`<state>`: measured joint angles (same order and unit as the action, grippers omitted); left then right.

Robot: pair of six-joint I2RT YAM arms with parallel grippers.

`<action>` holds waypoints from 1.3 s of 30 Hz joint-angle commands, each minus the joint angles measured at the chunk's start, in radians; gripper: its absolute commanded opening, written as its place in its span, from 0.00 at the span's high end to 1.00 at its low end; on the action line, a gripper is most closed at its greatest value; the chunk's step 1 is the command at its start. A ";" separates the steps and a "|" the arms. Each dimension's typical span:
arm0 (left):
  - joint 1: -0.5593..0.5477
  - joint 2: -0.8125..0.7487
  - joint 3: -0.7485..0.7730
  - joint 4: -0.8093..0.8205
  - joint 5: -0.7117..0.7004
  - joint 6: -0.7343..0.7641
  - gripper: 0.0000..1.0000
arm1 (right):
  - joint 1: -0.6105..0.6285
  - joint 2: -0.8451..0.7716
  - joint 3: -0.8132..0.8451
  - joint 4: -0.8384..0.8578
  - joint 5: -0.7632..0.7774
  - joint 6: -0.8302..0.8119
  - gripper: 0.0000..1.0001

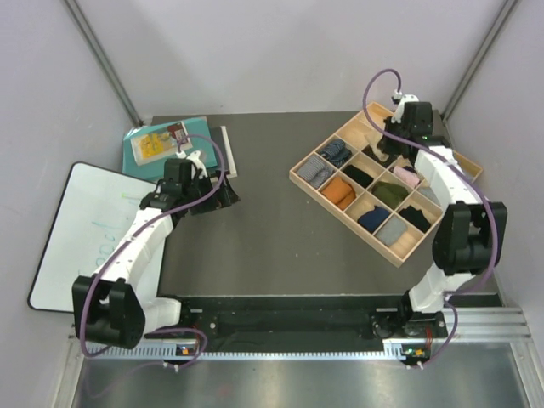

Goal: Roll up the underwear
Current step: Place the underwear in the storage box.

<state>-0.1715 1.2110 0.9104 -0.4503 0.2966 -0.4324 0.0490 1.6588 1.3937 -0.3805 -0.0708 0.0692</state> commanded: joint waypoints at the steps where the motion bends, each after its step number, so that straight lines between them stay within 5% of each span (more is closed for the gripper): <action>1: 0.032 0.045 0.074 0.035 0.019 0.072 0.01 | -0.075 0.133 0.172 0.055 0.066 -0.060 1.00; 18: 0.124 0.159 0.059 0.038 0.027 0.106 0.01 | -0.112 0.646 0.628 0.115 0.239 -0.170 1.00; 37: 0.161 0.179 0.064 0.041 0.085 0.100 0.01 | -0.161 0.765 0.749 -0.026 0.256 -0.195 0.99; 39: 0.162 0.180 0.065 0.042 0.090 0.098 0.01 | -0.161 0.763 0.751 -0.032 0.267 -0.200 0.88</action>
<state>-0.0193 1.3933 0.9501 -0.4412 0.3595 -0.3412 -0.0948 2.4245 2.0823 -0.3977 0.1753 -0.1135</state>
